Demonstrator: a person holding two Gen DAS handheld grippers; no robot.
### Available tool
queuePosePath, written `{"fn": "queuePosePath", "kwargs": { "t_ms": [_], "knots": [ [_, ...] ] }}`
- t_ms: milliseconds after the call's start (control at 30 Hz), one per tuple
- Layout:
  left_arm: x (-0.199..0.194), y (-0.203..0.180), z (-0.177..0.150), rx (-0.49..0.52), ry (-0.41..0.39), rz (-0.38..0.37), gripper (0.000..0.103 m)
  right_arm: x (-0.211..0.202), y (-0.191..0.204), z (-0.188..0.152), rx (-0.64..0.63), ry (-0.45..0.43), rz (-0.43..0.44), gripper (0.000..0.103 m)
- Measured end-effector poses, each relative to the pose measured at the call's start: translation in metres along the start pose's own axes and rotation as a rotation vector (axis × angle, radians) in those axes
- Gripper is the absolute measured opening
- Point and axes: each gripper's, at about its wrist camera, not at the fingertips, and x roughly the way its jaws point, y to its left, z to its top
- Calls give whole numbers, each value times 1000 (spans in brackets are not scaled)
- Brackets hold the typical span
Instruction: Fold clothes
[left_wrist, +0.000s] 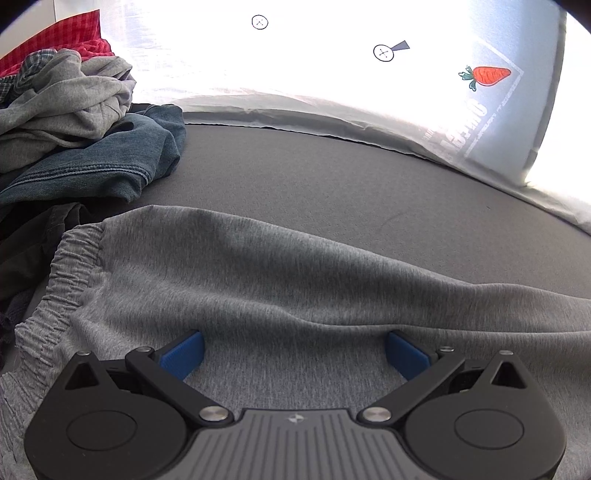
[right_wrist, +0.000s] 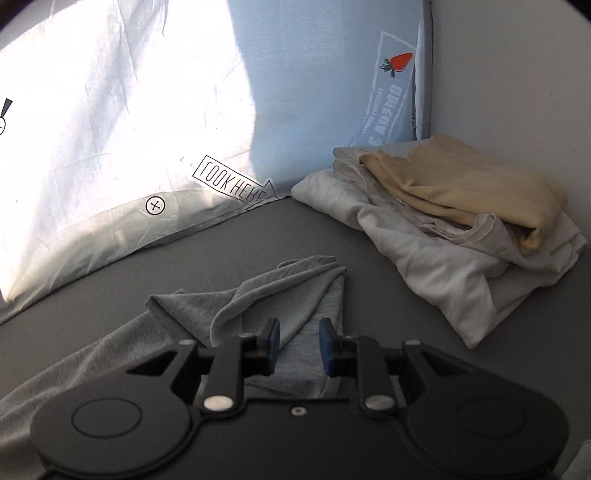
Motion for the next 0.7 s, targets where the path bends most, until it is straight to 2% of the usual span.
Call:
{"fn": "queuePosePath", "kwargs": {
  "t_ms": [67, 100, 233, 267, 300, 333, 400, 467, 533, 600, 633, 667, 700],
  "knots": [
    [0, 0, 0, 0, -1, 0, 103, 20, 3, 9, 43, 61, 86, 29],
    [0, 0, -1, 0, -1, 1, 103, 31, 4, 10, 74, 102, 98, 33],
    [0, 1, -1, -1, -2, 1, 103, 62, 13, 16, 103, 190, 123, 34],
    [0, 1, -1, -1, -6, 2, 103, 69, 16, 21, 100, 208, 146, 29],
    [0, 0, -2, -2, -10, 2, 103, 76, 19, 28, 89, 225, 174, 9],
    [-1, 0, -2, -2, -12, 3, 103, 79, 25, 39, 64, 206, 184, 2],
    [-1, 0, -2, -2, -13, 3, 103, 81, 38, 65, 0, 131, 178, 2],
    [-1, 0, -2, -2, -10, 3, 103, 74, 47, 95, -27, 16, 191, 2],
    [-1, 0, -2, -3, -11, 3, 103, 61, 48, 123, 11, -127, 243, 2],
    [-1, 0, -2, -5, -13, 5, 103, 51, 47, 140, 45, -216, 257, 3],
    [-1, 0, -2, -6, -13, 6, 103, 50, 46, 143, 47, -221, 252, 5],
    [-1, 0, -2, -6, -14, 6, 103, 50, 44, 143, 43, -210, 246, 23],
    [-1, 0, -2, -6, -14, 6, 103, 53, 40, 138, 40, -187, 229, 51]
  ]
}}
